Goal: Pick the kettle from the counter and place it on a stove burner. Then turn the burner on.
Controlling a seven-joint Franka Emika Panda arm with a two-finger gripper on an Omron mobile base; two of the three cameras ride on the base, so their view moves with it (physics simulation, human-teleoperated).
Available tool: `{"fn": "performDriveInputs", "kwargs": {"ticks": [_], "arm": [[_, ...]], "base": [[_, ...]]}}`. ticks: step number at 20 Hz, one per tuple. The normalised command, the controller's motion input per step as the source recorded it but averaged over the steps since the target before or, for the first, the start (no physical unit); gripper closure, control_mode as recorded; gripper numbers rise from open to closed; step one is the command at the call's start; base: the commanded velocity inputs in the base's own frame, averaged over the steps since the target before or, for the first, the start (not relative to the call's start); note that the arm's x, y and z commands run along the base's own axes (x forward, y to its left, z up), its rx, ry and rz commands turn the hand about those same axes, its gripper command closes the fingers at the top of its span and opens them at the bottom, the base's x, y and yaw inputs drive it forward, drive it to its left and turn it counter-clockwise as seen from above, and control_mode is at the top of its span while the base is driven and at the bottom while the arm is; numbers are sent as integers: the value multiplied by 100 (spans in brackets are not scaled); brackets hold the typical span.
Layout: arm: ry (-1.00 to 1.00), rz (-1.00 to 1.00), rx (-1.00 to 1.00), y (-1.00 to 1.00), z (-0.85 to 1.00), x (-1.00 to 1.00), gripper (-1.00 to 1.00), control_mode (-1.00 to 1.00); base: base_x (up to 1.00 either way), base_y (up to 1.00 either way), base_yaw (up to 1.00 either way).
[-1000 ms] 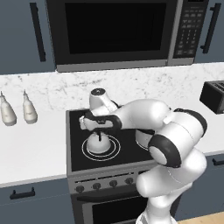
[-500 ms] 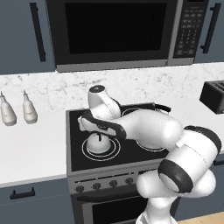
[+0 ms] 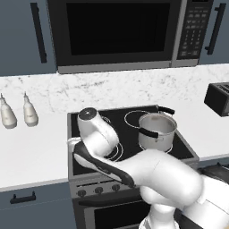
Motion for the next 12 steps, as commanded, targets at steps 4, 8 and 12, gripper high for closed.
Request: {"fn": "performDriveInputs", "kwargs": {"ticks": [4,8,12], "arm": [[0,-10,-1,58,-67,-53,-100,-100],[-4,-11,0,51,-68,-16,-100,-100],[-26,-10,0,44,-39,0,-100,-100]], "base": [[0,0,0],[0,0,0],[0,0,0]]}}
